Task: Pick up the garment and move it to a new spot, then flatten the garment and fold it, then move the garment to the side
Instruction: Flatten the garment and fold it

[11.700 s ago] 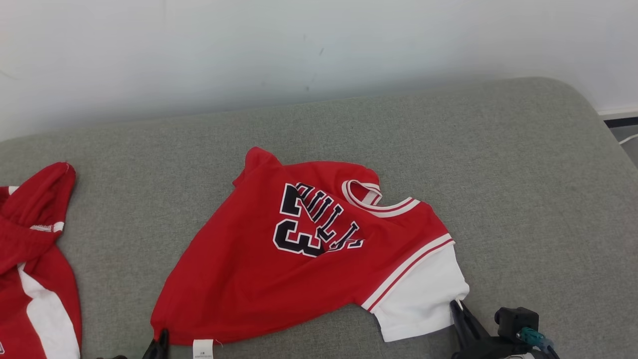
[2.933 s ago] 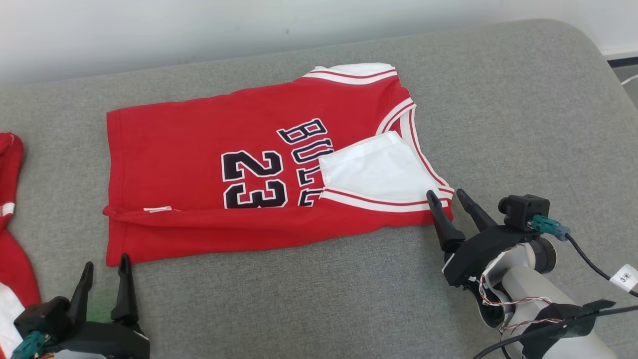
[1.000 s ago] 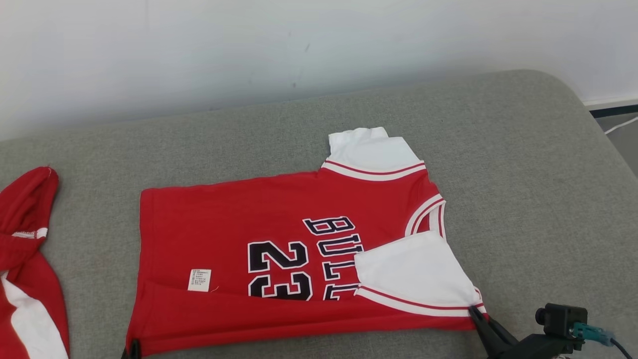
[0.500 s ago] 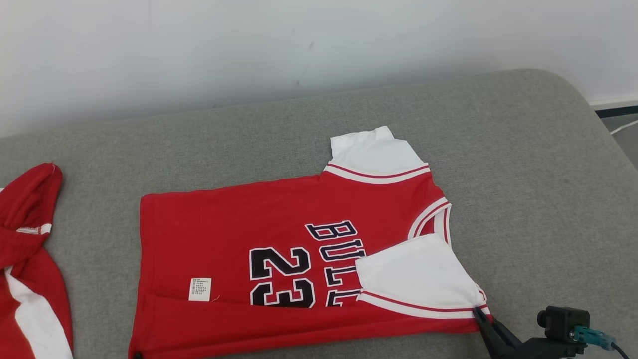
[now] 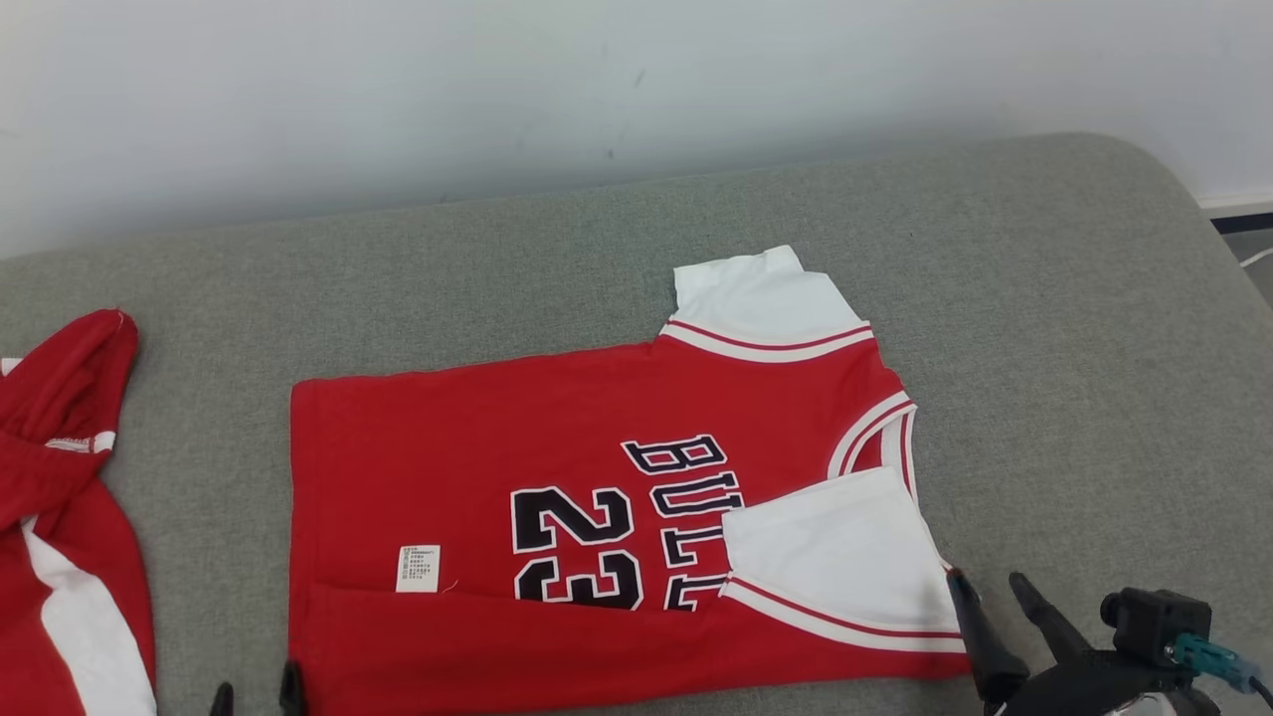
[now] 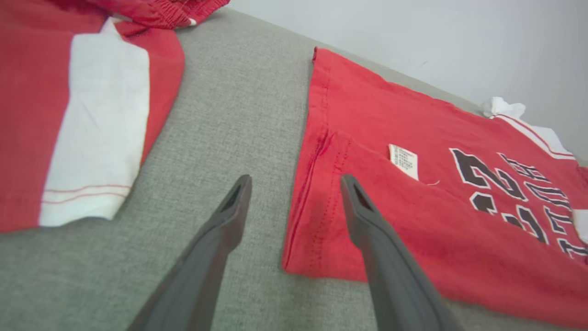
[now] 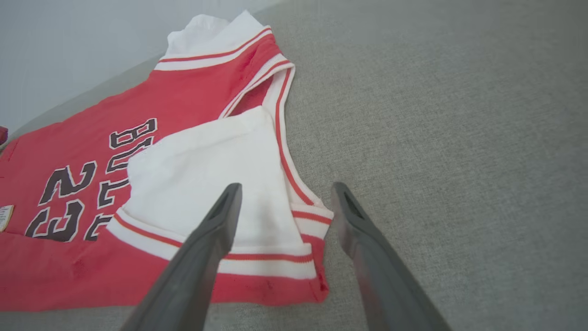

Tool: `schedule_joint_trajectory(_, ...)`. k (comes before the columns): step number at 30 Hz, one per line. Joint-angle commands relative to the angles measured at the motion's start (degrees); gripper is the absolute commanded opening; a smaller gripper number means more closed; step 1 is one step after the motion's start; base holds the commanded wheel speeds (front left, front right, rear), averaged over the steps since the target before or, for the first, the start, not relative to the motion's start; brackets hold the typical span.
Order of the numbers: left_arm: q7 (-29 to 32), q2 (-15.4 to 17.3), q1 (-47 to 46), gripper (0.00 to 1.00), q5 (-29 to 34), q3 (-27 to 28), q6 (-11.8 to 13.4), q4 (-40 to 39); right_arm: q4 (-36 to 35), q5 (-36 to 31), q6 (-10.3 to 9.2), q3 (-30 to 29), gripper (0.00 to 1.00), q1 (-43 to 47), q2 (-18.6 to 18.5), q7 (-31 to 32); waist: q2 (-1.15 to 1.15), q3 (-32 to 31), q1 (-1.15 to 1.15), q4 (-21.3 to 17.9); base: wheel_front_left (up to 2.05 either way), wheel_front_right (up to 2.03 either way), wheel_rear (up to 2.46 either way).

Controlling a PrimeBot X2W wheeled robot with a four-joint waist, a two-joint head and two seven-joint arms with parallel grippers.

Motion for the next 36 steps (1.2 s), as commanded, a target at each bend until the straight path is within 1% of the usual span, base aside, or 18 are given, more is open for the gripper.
schedule_joint_trajectory(1, -0.17, 0.15, 0.08, 1.00, -0.08, 0.54, 0.39, -1.43, -0.75, -0.59, -0.05, -0.26, 1.00, -0.76, 0.27, -1.34, 0.00, -0.05, 0.00, 0.05, 0.00, 0.00, 0.00)
schedule_joint_trajectory(5, -0.17, 0.12, 0.23, 1.00, 2.00, 1.62, 0.95, -5.97, -2.07, -1.92, -0.05, -0.10, 1.00, -1.63, 0.89, -4.94, 0.00, -0.22, 0.00, 0.18, 0.00, 0.00, 0.00)
schedule_joint_trajectory(11, -0.17, 0.13, 0.98, 1.00, 5.51, 2.36, 2.02, -11.06, -2.85, -3.89, -0.05, 2.71, 1.00, -3.25, 1.38, -11.77, 0.00, -0.80, 0.00, 0.67, 0.00, 0.00, 0.00)
schedule_joint_trajectory(14, -0.17, 0.12, 1.05, 1.00, 7.82, 2.28, 2.57, -12.54, -2.58, -4.15, -0.05, 4.25, 1.00, -4.06, 1.81, -15.05, 0.00, -1.10, 0.00, 1.09, 0.00, 0.00, 0.00)
schedule_joint_trajectory(16, -0.17, 0.13, 0.87, 1.00, 8.13, 2.16, 3.03, -13.18, -2.25, -4.93, -0.05, 5.38, 1.00, -4.35, 2.03, -16.70, 0.00, -1.39, 0.00, 1.41, 0.00, 0.00, 0.00)
schedule_joint_trajectory(21, -0.17, 0.12, -0.23, 1.00, 8.61, 1.35, 3.46, -13.60, -0.42, -6.91, -0.05, 6.70, 1.00, -4.68, 2.91, -18.56, 0.00, -1.86, 0.00, 1.95, 0.00, 0.00, 0.00)
schedule_joint_trajectory(29, -0.17, 0.43, -3.42, 1.00, 8.87, 1.64, 1.66, -10.70, 1.46, -7.39, -0.05, 7.92, 1.00, -6.29, 3.18, -19.42, 0.00, -1.51, 0.00, 1.01, 0.00, 0.00, 0.00)
schedule_joint_trajectory(30, -0.17, 1.37, -5.41, 1.00, 8.70, 1.98, 0.79, -9.33, 1.78, -7.39, -0.05, 8.40, 1.00, -7.07, 3.29, -19.41, 0.00, -1.13, 0.00, 0.34, 0.00, 0.00, 0.00)
schedule_joint_trajectory(31, -0.17, 1.37, -5.41, 1.00, 8.70, 1.98, 0.79, -9.33, 1.78, -7.39, -0.05, 8.40, 1.00, -7.07, 3.29, -19.41, 0.00, -1.13, 0.00, 0.34, 0.00, 0.00, 0.00)
schedule_joint_trajectory(33, -0.17, 2.16, -7.33, 1.00, 8.01, 2.28, -0.18, -7.62, 2.15, -7.46, -0.05, 8.85, 1.00, -7.93, 3.46, -19.54, 0.00, -0.60, 0.00, -0.52, 0.00, 0.00, 0.00)
schedule_joint_trajectory(36, 0.94, 4.17, -11.22, 1.00, 6.66, 2.68, -1.40, -5.01, 2.55, -7.66, -0.05, 9.60, 1.00, -9.36, 3.77, -19.74, 0.00, 0.68, 0.00, -2.03, 0.00, 0.00, 0.00)
